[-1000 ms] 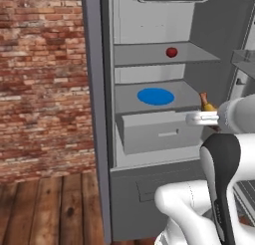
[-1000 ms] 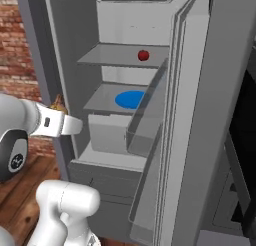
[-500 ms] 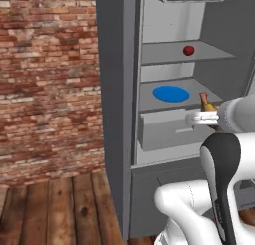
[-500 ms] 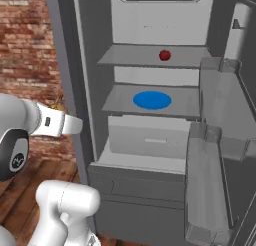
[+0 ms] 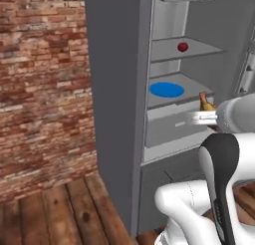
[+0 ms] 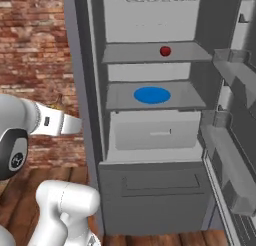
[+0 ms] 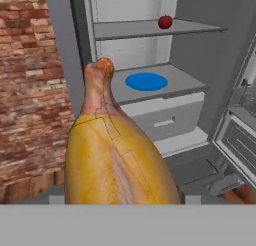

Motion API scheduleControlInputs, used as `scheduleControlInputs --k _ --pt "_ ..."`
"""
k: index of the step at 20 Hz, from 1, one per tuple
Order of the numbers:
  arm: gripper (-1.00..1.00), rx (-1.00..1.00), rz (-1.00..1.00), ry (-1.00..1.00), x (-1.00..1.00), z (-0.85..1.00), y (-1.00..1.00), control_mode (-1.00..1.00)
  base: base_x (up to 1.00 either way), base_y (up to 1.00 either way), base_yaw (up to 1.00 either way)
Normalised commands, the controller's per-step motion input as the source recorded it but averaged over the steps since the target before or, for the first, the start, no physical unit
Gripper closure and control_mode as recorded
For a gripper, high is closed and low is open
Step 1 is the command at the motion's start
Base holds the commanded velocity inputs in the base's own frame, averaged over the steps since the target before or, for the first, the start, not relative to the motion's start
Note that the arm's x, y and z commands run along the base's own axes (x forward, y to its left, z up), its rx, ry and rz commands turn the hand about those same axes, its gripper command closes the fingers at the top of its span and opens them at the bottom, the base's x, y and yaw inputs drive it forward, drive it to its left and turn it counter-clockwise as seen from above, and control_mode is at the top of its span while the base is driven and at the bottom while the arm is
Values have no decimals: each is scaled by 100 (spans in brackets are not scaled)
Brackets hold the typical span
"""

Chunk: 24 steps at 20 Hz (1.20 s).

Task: Transport the chicken drumstick from the fridge to the microwave and turn on the microwave.

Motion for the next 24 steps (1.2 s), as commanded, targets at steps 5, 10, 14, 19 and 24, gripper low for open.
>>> scheduleControlInputs --k 5,10,14,19,24 --pt "100 0 0 0 0 0 0 100 -63 12 -55" --pt "100 0 0 0 0 0 0 100 -95 -1 -53" --pt "100 0 0 0 0 0 0 100 -81 -14 -44" --pt "100 0 0 0 0 0 0 100 -59 0 -35" --pt "100 0 0 0 0 0 0 100 -25 0 -42"
